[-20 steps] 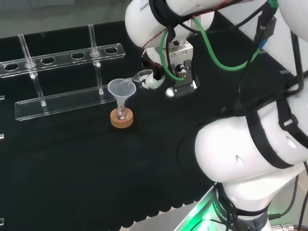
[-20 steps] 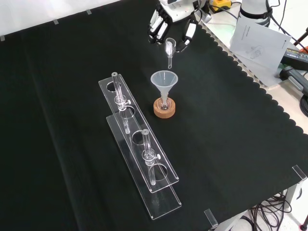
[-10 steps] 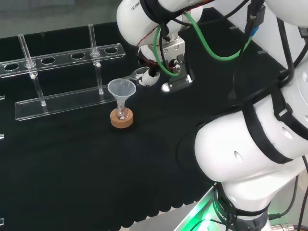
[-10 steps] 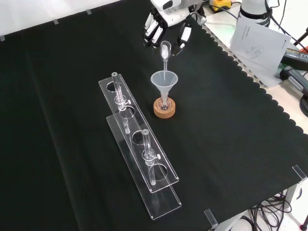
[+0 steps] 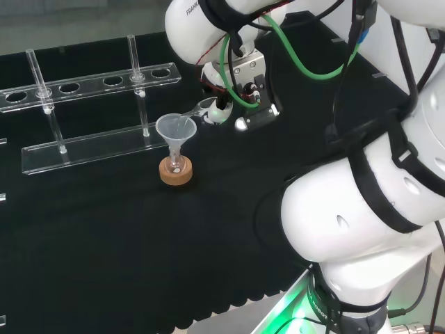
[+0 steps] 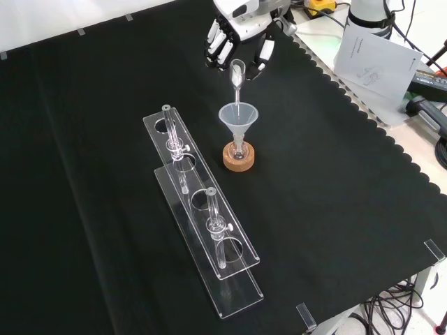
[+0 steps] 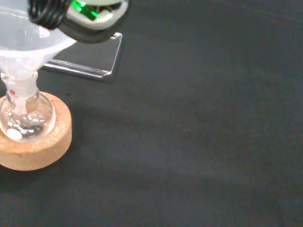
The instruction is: Pour all the NaCl from the weighing funnel into the round-bottom flask.
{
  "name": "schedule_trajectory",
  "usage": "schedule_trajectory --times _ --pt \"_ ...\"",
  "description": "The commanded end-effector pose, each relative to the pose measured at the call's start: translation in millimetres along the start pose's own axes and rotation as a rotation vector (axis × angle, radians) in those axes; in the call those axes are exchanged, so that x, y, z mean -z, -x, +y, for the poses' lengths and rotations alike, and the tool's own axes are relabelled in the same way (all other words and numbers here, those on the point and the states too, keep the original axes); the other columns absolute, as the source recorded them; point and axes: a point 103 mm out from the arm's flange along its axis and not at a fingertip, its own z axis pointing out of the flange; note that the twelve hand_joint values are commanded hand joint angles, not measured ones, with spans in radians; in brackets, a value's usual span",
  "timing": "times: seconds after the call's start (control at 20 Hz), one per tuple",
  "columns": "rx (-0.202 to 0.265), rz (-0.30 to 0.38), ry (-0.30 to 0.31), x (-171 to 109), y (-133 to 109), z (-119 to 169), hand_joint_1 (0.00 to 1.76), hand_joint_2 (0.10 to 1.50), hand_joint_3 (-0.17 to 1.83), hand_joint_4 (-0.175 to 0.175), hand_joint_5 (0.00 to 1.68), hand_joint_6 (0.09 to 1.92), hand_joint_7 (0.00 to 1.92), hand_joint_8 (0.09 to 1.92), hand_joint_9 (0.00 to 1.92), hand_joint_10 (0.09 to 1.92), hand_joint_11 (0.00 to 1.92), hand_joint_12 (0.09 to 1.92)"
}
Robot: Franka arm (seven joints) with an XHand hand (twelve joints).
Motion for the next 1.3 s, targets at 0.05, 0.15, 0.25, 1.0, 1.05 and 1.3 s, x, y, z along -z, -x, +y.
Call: schedule_trajectory --times 0.05,0.15,0.25,1.0,1.05,1.3 --pt "0.002 -0.018 -0.007 1.1 2.1 0.5 1.07 0.76 0.59 0.175 1.12 0.91 0.66 0.70 1.11 0.29 0.96 0.95" --pt "0.005 -0.027 -0.011 1.5 2.2 0.7 1.07 0.76 0.59 0.175 1.12 0.91 0.66 0.70 1.11 0.29 0.97 0.95" --pt "0.008 -0.038 -0.012 1.6 2.4 0.7 1.07 0.76 0.59 0.175 1.12 0.91 0.66 0.70 1.11 0.29 0.97 0.95" --pt "0.003 -0.104 -0.051 4.6 -0.6 5.5 1.07 0.76 0.58 0.175 1.13 0.90 0.66 0.70 1.12 0.28 0.97 0.94" --pt "0.005 -0.110 -0.052 4.5 -0.5 5.9 1.07 0.76 0.58 0.175 1.13 0.90 0.66 0.70 1.12 0.28 0.97 0.94" --pt "0.006 -0.131 -0.048 5.4 -1.7 6.7 1.07 0.76 0.58 0.175 1.13 0.90 0.66 0.70 1.12 0.27 0.97 0.94"
